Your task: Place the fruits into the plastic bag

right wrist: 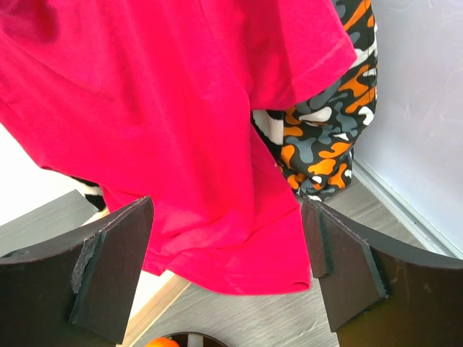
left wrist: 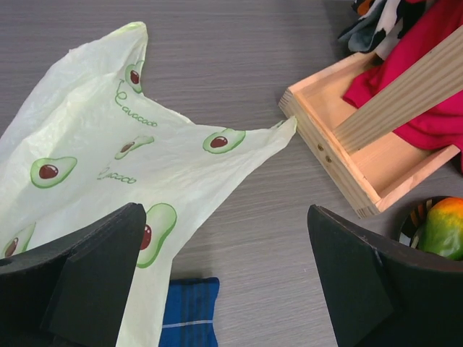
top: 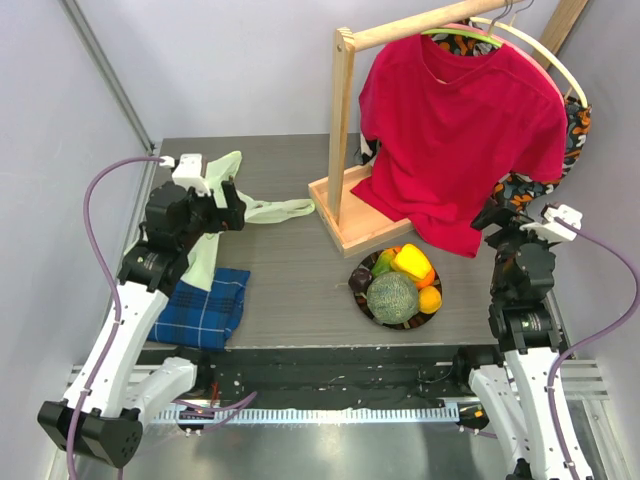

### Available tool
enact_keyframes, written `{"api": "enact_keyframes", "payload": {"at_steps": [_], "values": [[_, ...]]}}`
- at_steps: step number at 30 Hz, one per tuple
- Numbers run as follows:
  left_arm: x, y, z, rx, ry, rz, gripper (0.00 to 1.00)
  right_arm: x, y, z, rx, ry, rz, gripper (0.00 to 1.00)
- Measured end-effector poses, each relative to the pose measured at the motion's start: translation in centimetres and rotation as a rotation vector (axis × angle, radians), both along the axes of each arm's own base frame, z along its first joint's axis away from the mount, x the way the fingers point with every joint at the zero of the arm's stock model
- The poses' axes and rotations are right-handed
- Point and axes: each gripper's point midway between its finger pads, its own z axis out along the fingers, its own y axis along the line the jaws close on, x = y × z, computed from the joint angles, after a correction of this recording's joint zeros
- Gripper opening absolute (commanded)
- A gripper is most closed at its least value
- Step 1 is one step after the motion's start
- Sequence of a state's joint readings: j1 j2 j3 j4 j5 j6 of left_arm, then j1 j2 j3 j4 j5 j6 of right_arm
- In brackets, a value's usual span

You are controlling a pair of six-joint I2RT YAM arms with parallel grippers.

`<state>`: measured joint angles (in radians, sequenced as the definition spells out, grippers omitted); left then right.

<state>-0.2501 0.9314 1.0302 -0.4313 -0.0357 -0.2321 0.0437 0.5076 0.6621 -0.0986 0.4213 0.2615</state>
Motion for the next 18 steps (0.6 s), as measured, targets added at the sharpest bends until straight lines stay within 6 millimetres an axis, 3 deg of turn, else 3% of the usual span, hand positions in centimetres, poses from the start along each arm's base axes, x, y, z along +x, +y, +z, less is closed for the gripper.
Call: {"api": "enact_keyframes", "payload": {"at_steps": [13, 18], "values": [[0.3, -0.3, 0.0, -0.01, 0.036, -0.003, 1.0, -0.4, -0.5, -0.3, 0.005, -0.001, -0.031, 0.92], [0.0, -1.6, -0.1, -0.006, 0.036, -0.09, 1.0, -0.4, -0.5, -0.4, 0.004, 0.001, -0.029, 0.91]]}}
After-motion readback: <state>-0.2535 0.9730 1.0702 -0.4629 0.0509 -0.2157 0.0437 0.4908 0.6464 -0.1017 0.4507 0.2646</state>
